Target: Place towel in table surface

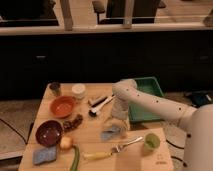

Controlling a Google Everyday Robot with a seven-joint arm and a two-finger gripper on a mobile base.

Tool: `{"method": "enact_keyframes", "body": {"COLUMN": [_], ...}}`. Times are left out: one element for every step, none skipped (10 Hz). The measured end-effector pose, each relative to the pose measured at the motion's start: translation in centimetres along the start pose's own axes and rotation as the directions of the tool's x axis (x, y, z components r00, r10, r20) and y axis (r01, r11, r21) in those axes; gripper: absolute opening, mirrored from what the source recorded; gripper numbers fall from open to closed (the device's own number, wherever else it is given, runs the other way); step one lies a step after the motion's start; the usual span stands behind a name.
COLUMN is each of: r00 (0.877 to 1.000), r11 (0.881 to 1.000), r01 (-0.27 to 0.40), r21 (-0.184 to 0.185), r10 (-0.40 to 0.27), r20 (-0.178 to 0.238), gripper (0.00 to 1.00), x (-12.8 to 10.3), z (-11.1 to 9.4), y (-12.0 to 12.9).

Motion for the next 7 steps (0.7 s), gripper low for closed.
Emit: {"method": "enact_keyframes", "body": {"r00": [1.000,1.000,1.000,1.000,1.000,1.000,1.000], "r11": [1.000,1.000,1.000,1.000,1.000,1.000,1.000], "r01": [0.000,0.000,0.000,0.000,0.000,0.000,0.000], "r21": [0.000,0.000,0.000,0.000,0.000,0.000,0.000], "r10": [0.000,0.000,0.000,0.000,0.000,0.000,0.000], "r20": [0.000,0.000,0.000,0.000,0.000,0.000,0.000], "gripper": [0.80,0.80,0.80,0.80,0.80,0.80,0.80], "x": [0.00,0.00,0.00,0.00,0.00,0.00,0.00], "z": [0.00,0.00,0.00,0.00,0.00,0.01,0.02], "y": [0.00,0.00,0.00,0.00,0.00,0.00,0.00]}}
